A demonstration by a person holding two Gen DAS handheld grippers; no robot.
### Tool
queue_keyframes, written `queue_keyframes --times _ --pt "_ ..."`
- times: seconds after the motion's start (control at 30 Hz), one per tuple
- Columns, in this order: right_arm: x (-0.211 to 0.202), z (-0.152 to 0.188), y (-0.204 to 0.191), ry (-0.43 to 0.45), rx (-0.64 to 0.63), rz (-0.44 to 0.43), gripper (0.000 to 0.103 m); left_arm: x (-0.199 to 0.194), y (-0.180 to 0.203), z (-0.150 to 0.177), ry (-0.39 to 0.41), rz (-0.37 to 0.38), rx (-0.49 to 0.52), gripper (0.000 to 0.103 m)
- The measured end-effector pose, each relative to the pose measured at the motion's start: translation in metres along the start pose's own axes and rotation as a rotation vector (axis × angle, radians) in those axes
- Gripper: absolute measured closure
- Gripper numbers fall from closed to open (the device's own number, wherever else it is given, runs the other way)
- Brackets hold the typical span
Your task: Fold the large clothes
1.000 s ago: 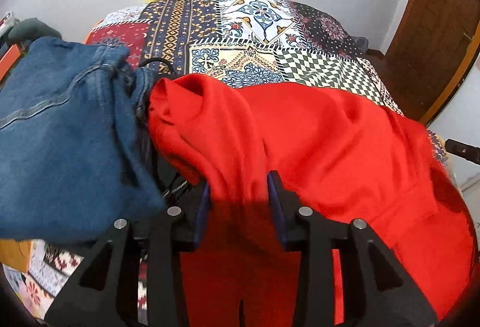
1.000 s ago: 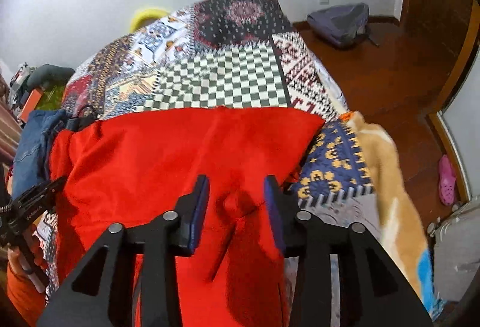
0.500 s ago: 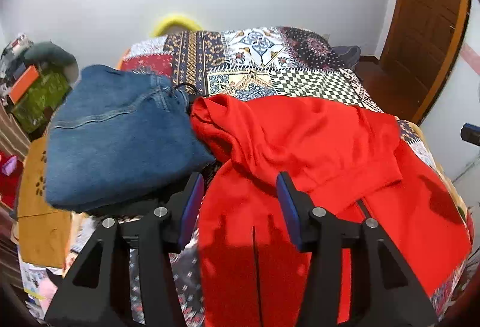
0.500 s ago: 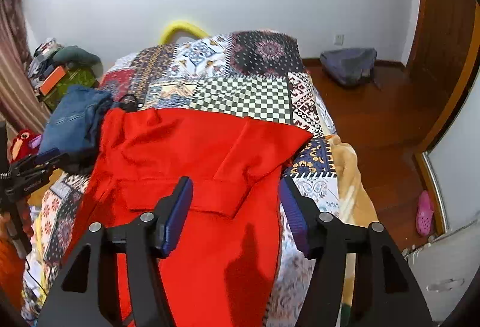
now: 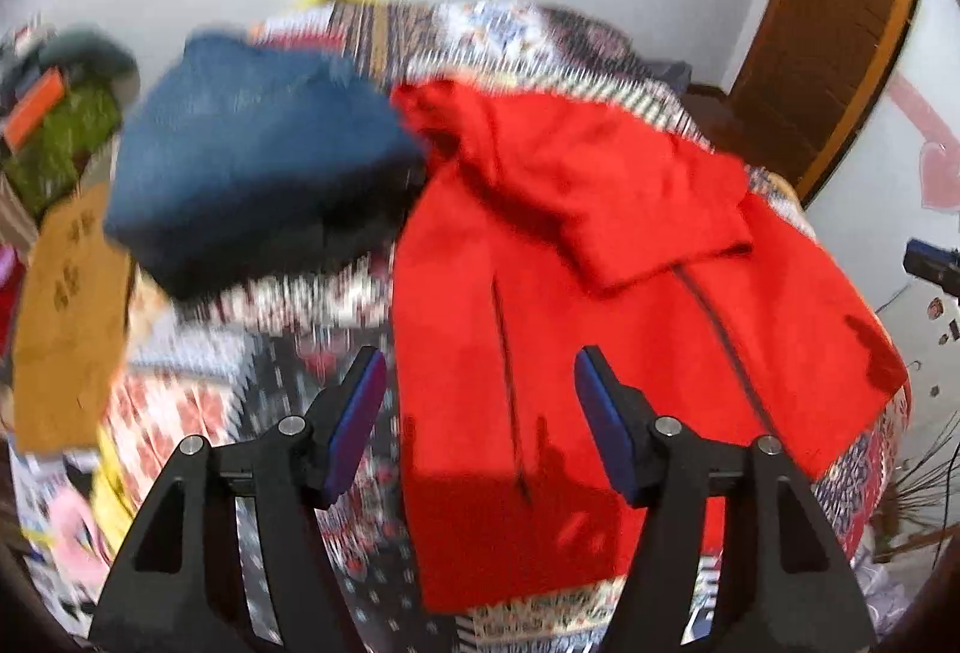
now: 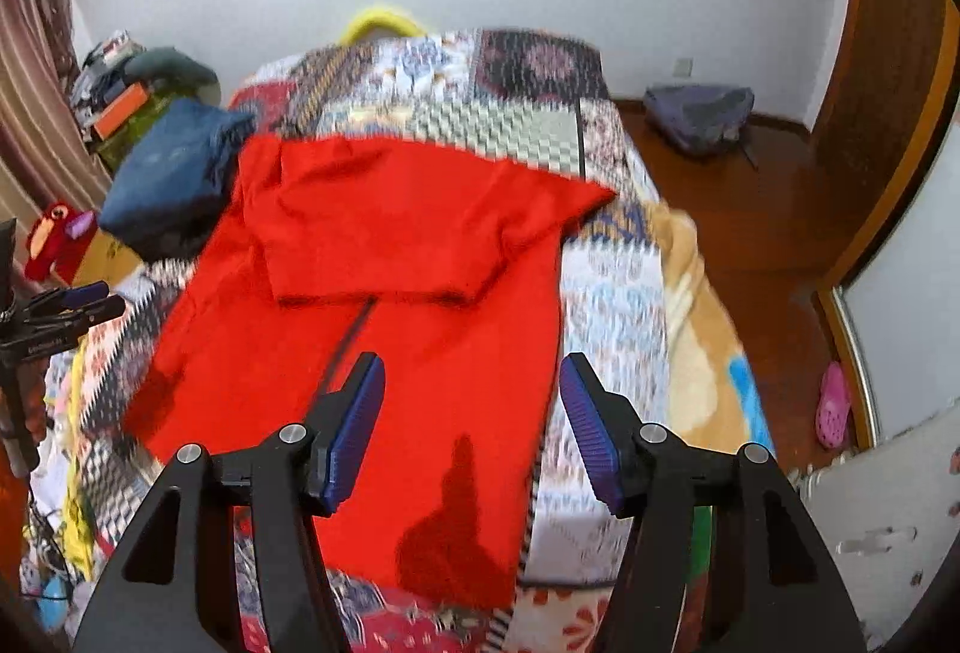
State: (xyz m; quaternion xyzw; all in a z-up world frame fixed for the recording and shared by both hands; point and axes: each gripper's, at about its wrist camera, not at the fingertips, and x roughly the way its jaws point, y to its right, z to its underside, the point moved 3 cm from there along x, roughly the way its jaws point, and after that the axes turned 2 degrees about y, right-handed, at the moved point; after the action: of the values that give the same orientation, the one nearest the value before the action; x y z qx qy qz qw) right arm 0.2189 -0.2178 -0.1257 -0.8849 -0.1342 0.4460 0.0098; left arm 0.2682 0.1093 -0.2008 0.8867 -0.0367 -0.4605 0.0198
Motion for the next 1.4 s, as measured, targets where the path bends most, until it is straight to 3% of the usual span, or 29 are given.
queue_keyframes --times 0.17,0.3,0.4,0.57,0.67,0.8,0.87,0.9,0.93,0.97,1.03,1.1,1.2,1.4 --pt "0.020 0.034 0.007 -0.103 0.070 -0.031 0.046 0.023 -0.017 0.044 -0.120 0.087 -0.081 0.039" --pt "0.037 0.063 0.010 -0.173 0.155 -0.074 0.046 0.039 -0.023 0.074 -0.178 0.106 -0.130 0.039" --pt "0.039 0.072 0.007 -0.154 0.138 -0.058 0.046 0.050 -0.029 0.090 -0.225 0.125 -0.183 0.039" --pt "0.043 0.068 0.002 -0.150 0.125 -0.084 0.030 0.052 -0.033 0.095 -0.211 0.179 -0.260 0.033" --pt "0.048 0.065 0.000 -0.140 0.115 -0.073 0.029 0.054 -0.028 0.095 -0.213 0.196 -0.264 0.023" --pt "0.053 0.059 0.001 -0.126 0.137 -0.125 0.029 0.060 -0.016 0.088 -0.203 0.193 -0.228 0.023" --pt "0.055 0.056 0.003 -0.127 0.155 -0.161 0.038 0.061 -0.014 0.084 -0.192 0.208 -0.235 0.023" --pt "0.055 0.055 0.003 -0.132 0.160 -0.182 0.043 0.063 -0.014 0.080 -0.185 0.216 -0.247 0.025" --pt "0.054 0.053 0.003 -0.136 0.158 -0.198 0.058 0.065 -0.015 0.078 -0.180 0.224 -0.258 0.027" --pt "0.053 0.052 0.003 -0.140 0.160 -0.219 0.071 0.066 -0.016 0.076 -0.178 0.227 -0.262 0.037" --pt "0.054 0.052 0.006 -0.157 0.185 -0.268 0.083 0.066 -0.015 0.073 -0.179 0.245 -0.259 0.055" --pt "0.055 0.053 0.006 -0.155 0.198 -0.284 0.087 0.067 -0.011 0.070 -0.200 0.308 -0.268 0.082" --pt "0.051 0.049 -0.002 -0.130 0.168 -0.289 0.091 0.066 0.002 0.066 -0.208 0.326 -0.233 0.092" --pt "0.041 0.018 -0.017 -0.051 0.120 -0.307 0.093 0.047 0.026 0.032 -0.138 0.370 -0.183 0.093"
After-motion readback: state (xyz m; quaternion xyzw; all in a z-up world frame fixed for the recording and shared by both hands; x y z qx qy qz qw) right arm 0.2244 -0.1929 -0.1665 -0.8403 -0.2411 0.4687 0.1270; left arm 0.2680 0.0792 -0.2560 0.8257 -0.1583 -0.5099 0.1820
